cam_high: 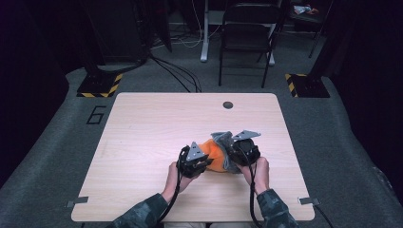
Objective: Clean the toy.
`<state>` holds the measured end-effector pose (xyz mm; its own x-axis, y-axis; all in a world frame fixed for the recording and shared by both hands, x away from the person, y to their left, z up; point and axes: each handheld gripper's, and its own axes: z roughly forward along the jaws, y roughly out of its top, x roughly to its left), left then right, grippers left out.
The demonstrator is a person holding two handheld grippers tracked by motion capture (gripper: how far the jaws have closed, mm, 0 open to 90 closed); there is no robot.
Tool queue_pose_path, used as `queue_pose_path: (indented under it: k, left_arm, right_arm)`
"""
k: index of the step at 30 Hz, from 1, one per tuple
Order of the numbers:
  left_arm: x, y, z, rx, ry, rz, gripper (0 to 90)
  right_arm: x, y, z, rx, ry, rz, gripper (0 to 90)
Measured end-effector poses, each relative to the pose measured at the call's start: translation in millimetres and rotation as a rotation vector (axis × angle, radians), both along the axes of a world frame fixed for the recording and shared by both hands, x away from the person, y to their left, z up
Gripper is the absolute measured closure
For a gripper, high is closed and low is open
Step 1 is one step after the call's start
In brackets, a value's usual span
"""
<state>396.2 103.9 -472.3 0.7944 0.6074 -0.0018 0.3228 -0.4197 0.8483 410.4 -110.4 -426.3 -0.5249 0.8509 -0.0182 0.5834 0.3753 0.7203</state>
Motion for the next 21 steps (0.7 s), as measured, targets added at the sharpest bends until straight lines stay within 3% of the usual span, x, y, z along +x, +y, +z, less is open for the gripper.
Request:
queue_pose_path:
  k: [10, 16, 19, 21]
  left_arm:
    - [-0.2, 0.2, -0.6, -0.006, 0.011, -0.008, 78.3]
    - [0.6, 1.2, -1.2, -0.004, 0.010, -0.010, 78.4]
    - [2.0, 2.7, -1.9, -0.008, 0.015, -0.006, 78.4]
    - [2.4, 3.1, -2.2, -0.017, 0.017, -0.002, 78.4]
  right_arm:
    - [14.0, -25.8, -21.2, 0.001, 0.073, -0.076, 73.4]
    - [19.9, -32.1, -32.1, -0.017, 0.104, -0.108, 73.4]
    - [24.6, -35.2, -43.7, -0.068, 0.131, -0.129, 73.4]
    - [28.1, -37.1, -57.8, -0.086, 0.191, -0.149, 73.4]
